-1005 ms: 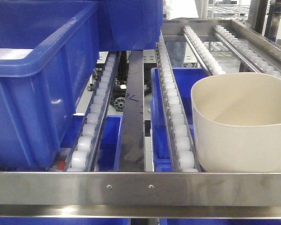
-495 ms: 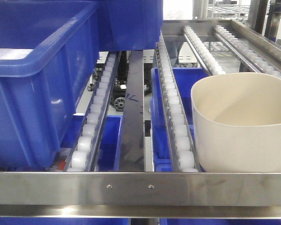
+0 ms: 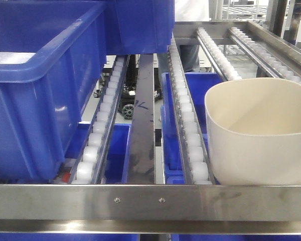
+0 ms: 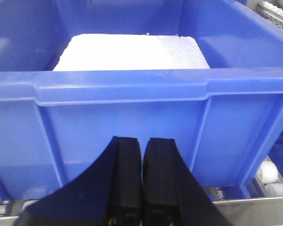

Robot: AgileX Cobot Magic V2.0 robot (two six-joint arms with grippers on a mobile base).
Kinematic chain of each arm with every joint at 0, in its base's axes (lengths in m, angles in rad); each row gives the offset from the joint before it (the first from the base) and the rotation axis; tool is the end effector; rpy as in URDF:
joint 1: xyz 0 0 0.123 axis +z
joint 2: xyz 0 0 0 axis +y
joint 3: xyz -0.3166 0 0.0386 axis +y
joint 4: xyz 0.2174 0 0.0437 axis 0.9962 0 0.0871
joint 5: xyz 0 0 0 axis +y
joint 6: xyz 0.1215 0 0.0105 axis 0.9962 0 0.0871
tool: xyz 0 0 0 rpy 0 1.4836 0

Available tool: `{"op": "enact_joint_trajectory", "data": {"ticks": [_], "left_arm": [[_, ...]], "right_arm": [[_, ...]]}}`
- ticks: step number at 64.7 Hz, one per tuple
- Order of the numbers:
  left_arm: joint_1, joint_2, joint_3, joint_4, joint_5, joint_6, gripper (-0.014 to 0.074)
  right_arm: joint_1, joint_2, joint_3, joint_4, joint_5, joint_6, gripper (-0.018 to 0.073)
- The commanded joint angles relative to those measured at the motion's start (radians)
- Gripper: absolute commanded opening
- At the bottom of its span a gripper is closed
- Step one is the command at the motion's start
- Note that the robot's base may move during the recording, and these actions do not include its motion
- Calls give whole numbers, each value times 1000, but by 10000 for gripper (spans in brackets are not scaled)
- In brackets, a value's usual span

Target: Move white bin to right shelf second layer

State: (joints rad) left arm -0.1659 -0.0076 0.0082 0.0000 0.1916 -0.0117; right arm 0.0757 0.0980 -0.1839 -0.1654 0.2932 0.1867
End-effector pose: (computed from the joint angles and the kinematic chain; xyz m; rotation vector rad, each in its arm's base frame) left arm 0.0215 -0.0036 0.1899 0.1292 1.6726 -0.1339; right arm 0.0229 -0.0041 0.2403 -0.0043 1.6871 0.0379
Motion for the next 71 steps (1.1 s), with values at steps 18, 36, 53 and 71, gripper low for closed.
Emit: {"op": "enact_joint_trajectory", "data": {"ticks": [18,36,53,71], "left_arm": [[-7,-15,27,0,-90,-7,85],[-7,-15,27,0,-90,-7,85],[-7,-15,27,0,-90,-7,85],[-7,-15,27,0,-90,-7,85]], "right_arm": [[-28,-126,214,-9,-263,-3,68],[-28,-126,214,-9,-262,-3,68],[-28,-126,214,-9,-260,-3,68],[-28,-126,214,-9,-260,-3,68]]}}
